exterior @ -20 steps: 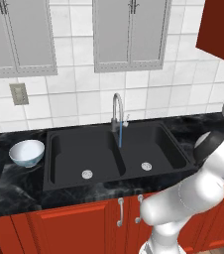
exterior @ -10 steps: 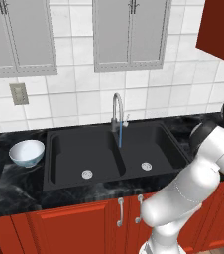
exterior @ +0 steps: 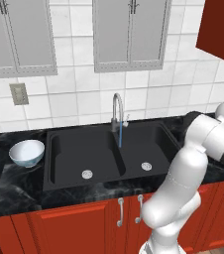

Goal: Rinse each bowl for a few seconds and place them down in the sink or on the counter.

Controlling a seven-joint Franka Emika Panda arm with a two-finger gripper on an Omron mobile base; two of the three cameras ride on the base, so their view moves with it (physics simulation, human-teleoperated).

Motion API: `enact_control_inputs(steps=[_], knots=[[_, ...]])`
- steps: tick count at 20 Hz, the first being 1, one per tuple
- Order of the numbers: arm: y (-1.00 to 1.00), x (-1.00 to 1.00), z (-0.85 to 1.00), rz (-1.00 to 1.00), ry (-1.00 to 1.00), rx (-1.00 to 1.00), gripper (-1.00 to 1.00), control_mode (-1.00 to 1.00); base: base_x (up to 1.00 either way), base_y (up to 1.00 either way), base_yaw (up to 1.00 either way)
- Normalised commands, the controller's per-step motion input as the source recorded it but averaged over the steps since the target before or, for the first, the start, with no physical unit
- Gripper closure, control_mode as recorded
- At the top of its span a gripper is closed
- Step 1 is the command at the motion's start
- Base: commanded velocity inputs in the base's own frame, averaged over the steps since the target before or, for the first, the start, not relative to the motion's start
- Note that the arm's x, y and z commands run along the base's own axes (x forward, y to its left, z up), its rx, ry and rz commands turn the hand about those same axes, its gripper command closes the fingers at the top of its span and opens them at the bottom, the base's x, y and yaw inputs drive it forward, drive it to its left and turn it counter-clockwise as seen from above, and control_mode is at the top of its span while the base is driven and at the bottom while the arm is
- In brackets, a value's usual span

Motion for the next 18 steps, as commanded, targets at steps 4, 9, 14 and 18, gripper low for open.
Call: enact_control_inputs(steps=[4,9,14,18], knots=[[-0.18,0.18,-0.13,0.00,0.00,0.05,-1.00,-1.00,0.00,0.00,0.00],[-0.25,0.19,-0.09,0.00,0.00,0.06,-1.00,-1.00,0.00,0.00,0.00],[-0.31,0.20,-0.06,0.00,0.00,0.06,-1.00,-1.00,0.00,0.00,0.00],[-0.26,0.20,-0.06,0.00,0.00,0.07,-1.00,-1.00,0.00,0.00,0.00]])
